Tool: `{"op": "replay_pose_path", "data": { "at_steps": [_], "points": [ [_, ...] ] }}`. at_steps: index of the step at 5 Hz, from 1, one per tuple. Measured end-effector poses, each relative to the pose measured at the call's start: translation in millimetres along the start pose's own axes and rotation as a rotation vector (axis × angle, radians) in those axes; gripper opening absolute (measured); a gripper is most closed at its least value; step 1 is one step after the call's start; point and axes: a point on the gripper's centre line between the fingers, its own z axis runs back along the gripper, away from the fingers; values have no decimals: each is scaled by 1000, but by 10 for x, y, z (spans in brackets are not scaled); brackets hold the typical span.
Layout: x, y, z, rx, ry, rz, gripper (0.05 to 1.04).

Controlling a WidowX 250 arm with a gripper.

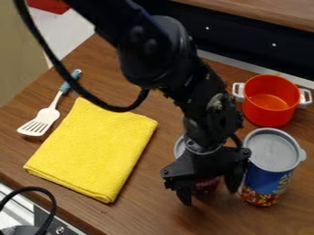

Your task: Pick the can from the table and put it on top left side.

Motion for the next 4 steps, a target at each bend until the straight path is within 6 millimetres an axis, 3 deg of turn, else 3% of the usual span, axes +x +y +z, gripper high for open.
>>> {"op": "replay_pose_path", "data": {
  "at_steps": [3,4],
  "points": [
    [125,100,45,8,40,-41,997],
    [123,171,116,-42,55,-169,997]
  ]
}}
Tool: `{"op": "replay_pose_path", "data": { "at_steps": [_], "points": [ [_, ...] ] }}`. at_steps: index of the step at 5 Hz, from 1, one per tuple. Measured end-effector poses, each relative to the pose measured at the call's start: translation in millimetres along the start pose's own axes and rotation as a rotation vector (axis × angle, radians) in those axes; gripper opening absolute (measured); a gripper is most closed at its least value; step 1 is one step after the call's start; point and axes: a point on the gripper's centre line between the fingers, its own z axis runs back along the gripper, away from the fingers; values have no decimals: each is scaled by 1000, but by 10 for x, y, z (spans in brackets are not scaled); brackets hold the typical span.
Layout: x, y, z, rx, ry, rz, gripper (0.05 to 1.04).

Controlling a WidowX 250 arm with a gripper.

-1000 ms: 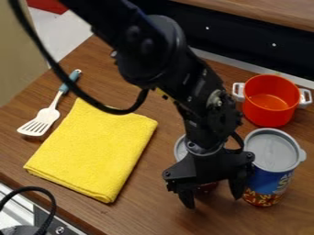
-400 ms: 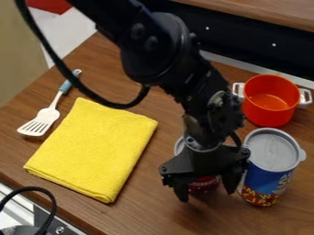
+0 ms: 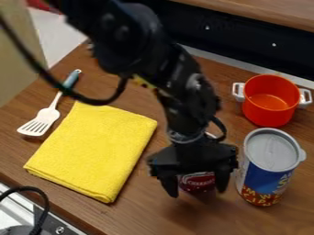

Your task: Pick the can from the table and put it on top left side.

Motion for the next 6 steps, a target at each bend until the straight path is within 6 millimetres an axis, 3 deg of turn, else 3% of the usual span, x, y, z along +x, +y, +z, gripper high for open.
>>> {"op": "replay_pose_path", "data": {
  "at_steps": [1,4,6],
  "points": [
    [45,45,18,8,-12,-84,997],
    [244,79,-42,22,-95,-70,997],
    [650,117,-53,42,-86,-65,997]
  ]
}}
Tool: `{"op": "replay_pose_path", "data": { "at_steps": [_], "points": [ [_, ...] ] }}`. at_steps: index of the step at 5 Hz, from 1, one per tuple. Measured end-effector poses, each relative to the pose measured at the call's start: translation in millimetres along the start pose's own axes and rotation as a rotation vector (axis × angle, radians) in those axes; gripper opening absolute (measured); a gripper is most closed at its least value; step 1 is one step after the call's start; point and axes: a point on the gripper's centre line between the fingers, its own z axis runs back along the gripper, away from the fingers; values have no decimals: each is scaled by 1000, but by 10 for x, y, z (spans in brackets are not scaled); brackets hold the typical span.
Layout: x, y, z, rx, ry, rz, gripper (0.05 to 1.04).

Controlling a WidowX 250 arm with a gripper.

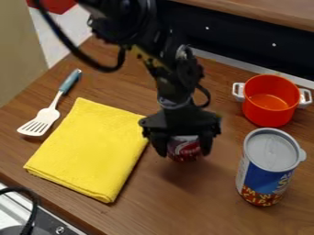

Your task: Pick the can from the table and put it on top left side.

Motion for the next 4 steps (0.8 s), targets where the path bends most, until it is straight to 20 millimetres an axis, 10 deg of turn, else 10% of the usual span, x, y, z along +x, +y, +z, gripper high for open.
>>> {"op": "replay_pose_path", "data": {
  "at_steps": [4],
  "points": [
    [690,48,-92,12,-45,121,997]
  ]
}}
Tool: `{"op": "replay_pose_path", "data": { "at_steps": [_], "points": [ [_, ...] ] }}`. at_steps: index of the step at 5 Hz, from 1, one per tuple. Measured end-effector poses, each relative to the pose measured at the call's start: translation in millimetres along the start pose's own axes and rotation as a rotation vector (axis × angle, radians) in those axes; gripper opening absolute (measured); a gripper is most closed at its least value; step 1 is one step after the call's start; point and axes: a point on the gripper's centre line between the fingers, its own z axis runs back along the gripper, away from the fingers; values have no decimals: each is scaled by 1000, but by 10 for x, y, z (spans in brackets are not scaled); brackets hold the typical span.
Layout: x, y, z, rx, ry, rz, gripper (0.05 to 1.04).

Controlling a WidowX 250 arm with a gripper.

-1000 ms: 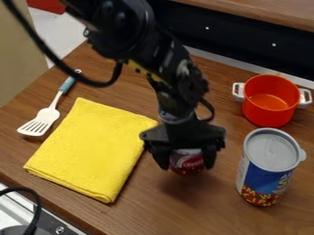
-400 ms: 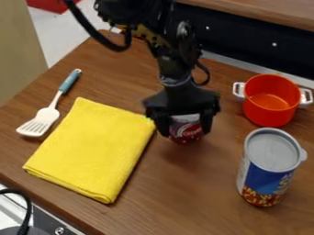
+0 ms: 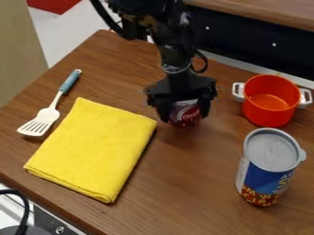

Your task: Pick the can from the table and put it on top left side.

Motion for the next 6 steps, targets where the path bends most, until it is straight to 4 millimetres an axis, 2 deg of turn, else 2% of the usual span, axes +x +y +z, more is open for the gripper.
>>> {"op": "replay_pose_path", "data": {
  "at_steps": [2,4,5,6],
  "points": [
    [359,-92,-122,24,-18,96,997],
    [670,-62,-49,28,-66,172,997],
    [741,-28,-38,24,-54,195,997],
    [710,-14,-38,29,-32,192,997]
  ]
}}
